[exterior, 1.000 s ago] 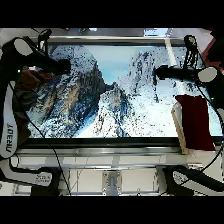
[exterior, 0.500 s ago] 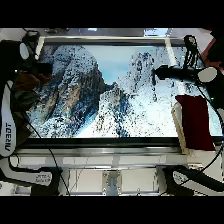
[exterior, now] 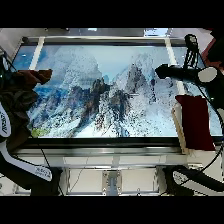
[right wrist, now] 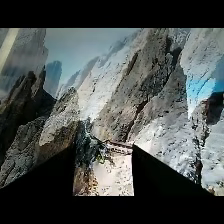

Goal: Fold the shirts.

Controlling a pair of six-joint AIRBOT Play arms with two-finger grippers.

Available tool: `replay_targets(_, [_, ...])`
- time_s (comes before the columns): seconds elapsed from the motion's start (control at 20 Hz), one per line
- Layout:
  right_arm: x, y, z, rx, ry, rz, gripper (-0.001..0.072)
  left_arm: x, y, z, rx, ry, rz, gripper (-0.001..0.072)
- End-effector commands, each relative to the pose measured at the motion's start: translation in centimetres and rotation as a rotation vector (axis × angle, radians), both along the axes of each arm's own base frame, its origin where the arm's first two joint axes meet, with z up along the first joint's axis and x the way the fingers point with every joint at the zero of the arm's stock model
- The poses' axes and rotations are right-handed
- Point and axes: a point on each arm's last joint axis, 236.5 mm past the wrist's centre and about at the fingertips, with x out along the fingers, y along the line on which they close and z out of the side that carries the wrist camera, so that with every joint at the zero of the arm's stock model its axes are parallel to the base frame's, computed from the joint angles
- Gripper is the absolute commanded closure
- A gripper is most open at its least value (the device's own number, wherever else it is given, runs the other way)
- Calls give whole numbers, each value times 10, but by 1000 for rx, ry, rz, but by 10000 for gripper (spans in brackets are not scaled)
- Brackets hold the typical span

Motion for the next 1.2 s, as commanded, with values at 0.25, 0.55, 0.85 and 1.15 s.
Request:
replay_targets(0.25, [-10, 18, -1, 84, 50, 36, 307, -7, 35, -89, -50, 94, 50, 142])
replay_targets(0.55, [-10, 31, 9, 190, 55, 33, 308, -4, 33, -96, -57, 97, 40, 697])
replay_targets(0.85, [-18, 42, 11, 243, 89, 61, 308, 11, -88, -69, -455, 119, -127, 697])
replay_targets(1.15, [-38, 43, -11, 168, 184, 120, 308, 41, -320, 51, -859, -86, -648, 698])
